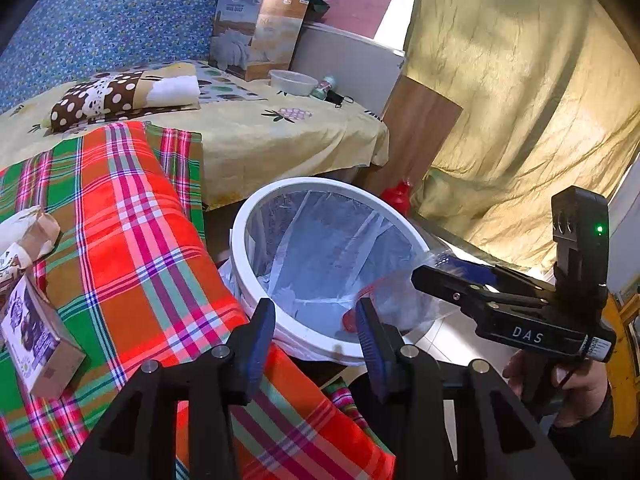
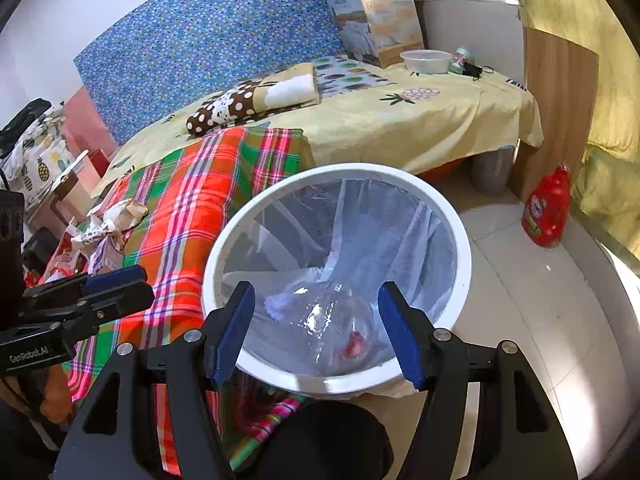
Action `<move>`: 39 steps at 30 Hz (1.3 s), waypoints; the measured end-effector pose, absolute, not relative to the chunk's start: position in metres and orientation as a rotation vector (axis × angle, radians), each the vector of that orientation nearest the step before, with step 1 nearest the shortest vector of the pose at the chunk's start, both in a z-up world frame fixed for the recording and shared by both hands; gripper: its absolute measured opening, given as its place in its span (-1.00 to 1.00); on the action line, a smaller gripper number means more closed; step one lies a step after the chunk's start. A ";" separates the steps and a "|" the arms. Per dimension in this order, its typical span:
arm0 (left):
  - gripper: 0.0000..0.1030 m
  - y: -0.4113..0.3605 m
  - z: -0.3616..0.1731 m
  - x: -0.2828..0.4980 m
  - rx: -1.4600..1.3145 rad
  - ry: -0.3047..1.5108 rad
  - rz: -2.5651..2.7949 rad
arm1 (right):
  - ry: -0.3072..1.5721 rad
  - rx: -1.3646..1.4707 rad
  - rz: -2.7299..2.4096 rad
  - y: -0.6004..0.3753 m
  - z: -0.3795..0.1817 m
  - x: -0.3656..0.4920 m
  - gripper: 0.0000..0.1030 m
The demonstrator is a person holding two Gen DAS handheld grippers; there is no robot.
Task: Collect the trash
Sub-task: 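Return both tools to the bed and grasp the purple juice carton with the right tool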
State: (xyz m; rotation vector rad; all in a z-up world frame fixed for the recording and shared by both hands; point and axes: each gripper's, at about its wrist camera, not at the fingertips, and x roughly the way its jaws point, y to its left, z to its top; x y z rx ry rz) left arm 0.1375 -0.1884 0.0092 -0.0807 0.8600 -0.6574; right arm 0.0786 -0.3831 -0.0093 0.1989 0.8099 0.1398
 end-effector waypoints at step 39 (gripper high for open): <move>-0.19 -0.046 0.007 0.056 -0.109 0.772 -0.293 | 0.743 0.120 0.438 -0.262 0.007 0.034 0.27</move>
